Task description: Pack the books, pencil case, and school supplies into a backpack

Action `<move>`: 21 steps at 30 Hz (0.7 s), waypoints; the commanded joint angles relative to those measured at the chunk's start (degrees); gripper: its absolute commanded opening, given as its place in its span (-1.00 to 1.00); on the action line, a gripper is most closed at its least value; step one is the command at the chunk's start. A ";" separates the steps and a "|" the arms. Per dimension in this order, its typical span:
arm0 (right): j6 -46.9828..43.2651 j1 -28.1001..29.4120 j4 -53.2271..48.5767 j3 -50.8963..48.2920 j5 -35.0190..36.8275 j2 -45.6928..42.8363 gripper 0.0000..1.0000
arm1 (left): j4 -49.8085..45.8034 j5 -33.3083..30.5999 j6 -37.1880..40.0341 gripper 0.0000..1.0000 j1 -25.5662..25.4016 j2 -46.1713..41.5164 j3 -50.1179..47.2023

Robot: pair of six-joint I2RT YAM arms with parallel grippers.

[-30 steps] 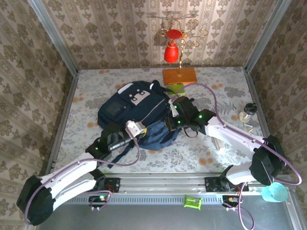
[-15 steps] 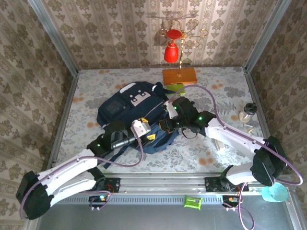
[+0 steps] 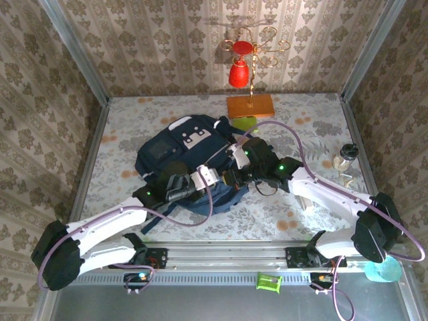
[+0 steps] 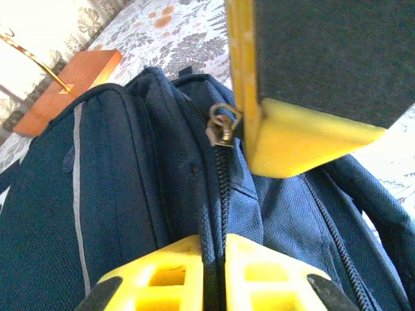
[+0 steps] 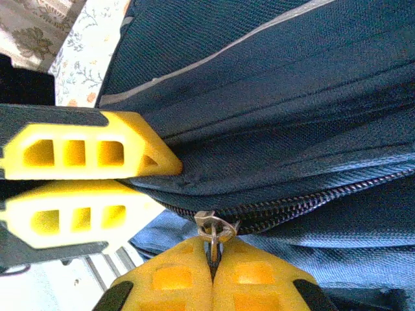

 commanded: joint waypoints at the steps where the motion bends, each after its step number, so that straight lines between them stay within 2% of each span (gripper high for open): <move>1: -2.29 -1.20 -5.13 1.95 3.66 -3.25 -1.00 | 0.21 -3.68 -0.95 -0.90 2.11 -2.54 -2.00; 5: -2.80 -2.06 -11.29 4.47 10.71 -1.48 -1.00 | 1.96 -2.56 -3.17 -0.99 3.56 -5.16 -4.99; 10: -2.66 -2.78 -16.04 7.62 17.30 1.39 -1.00 | 2.26 -2.64 -3.90 -1.00 4.17 -7.28 -7.13; 14: -2.21 -3.48 -15.72 8.70 18.83 2.48 -1.00 | 3.36 -4.08 -5.39 -1.00 4.44 -10.01 -8.81; 18: -1.88 -4.18 -16.06 10.69 21.61 5.17 -1.00 | 2.12 -9.50 -9.16 -1.00 5.16 -14.90 -10.41; 21: -2.00 -4.03 -11.94 10.80 16.13 6.15 -1.00 | 0.78 -14.19 -12.06 -1.00 5.91 -18.89 -11.84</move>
